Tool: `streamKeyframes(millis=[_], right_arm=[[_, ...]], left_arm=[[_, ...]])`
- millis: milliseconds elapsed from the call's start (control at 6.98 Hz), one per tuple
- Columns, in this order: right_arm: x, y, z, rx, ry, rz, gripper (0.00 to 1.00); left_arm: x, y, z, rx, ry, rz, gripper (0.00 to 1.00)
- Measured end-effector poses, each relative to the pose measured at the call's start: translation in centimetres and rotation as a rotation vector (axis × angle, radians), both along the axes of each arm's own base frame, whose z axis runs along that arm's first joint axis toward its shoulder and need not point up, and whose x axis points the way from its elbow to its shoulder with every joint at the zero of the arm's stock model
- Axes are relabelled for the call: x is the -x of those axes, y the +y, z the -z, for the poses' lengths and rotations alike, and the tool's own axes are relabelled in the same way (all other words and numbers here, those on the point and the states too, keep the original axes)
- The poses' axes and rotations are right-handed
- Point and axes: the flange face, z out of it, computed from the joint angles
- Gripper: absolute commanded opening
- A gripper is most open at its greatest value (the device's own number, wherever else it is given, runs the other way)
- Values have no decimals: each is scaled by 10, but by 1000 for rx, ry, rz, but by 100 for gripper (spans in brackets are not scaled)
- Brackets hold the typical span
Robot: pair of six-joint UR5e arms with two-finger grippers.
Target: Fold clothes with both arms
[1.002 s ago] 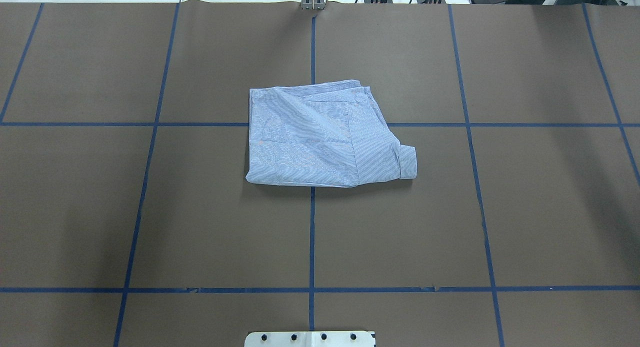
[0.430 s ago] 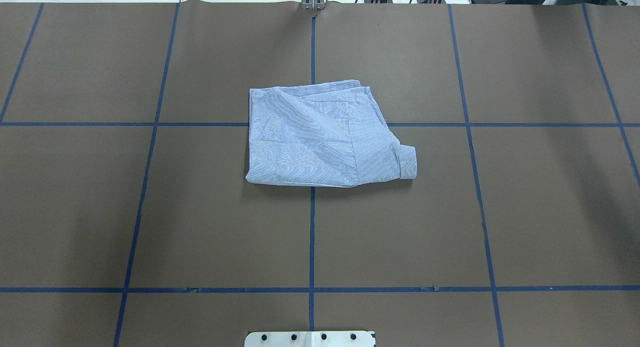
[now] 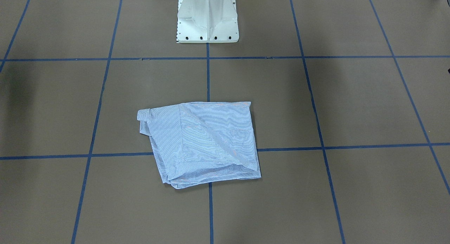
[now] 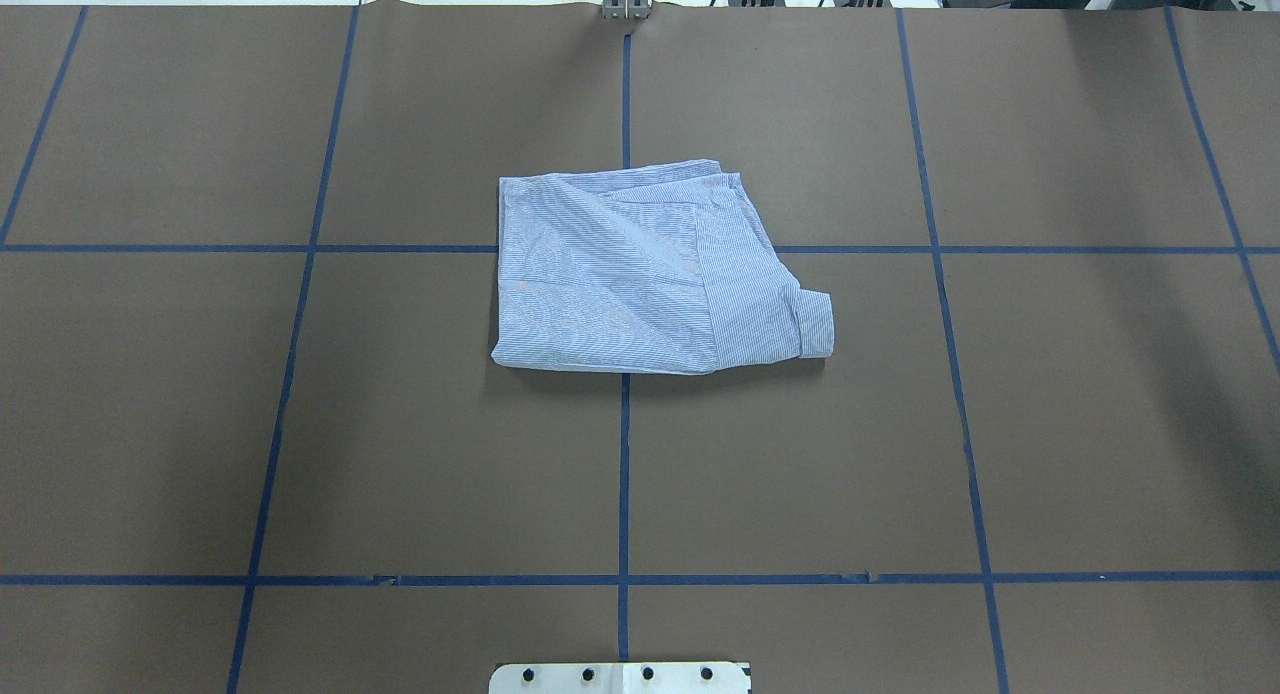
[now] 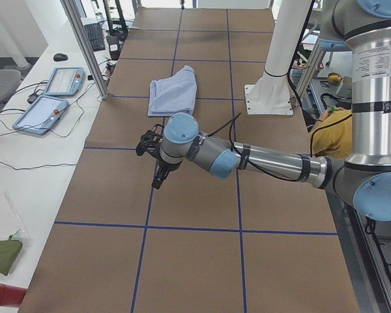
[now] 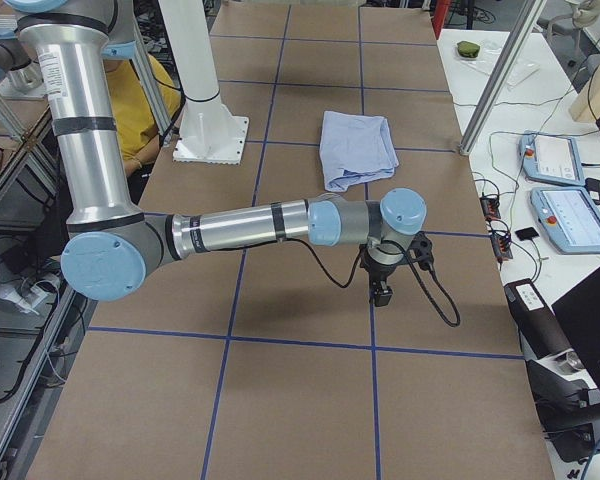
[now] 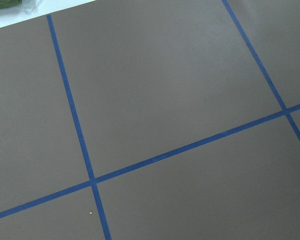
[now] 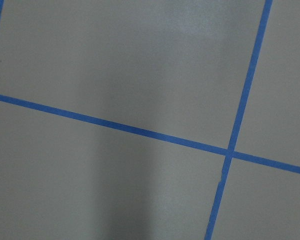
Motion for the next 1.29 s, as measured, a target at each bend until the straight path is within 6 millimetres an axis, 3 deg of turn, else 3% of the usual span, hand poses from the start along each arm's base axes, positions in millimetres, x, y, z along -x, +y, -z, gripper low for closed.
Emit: streamKeyframes(millis=[430, 1289], right_arm=[[10, -2, -3, -12, 1, 16, 100], [12, -2, -6, -10, 9, 18, 100]], left_arm=[[0, 1, 0, 2, 4, -3, 99], [0, 0, -3, 6, 2, -2, 99]])
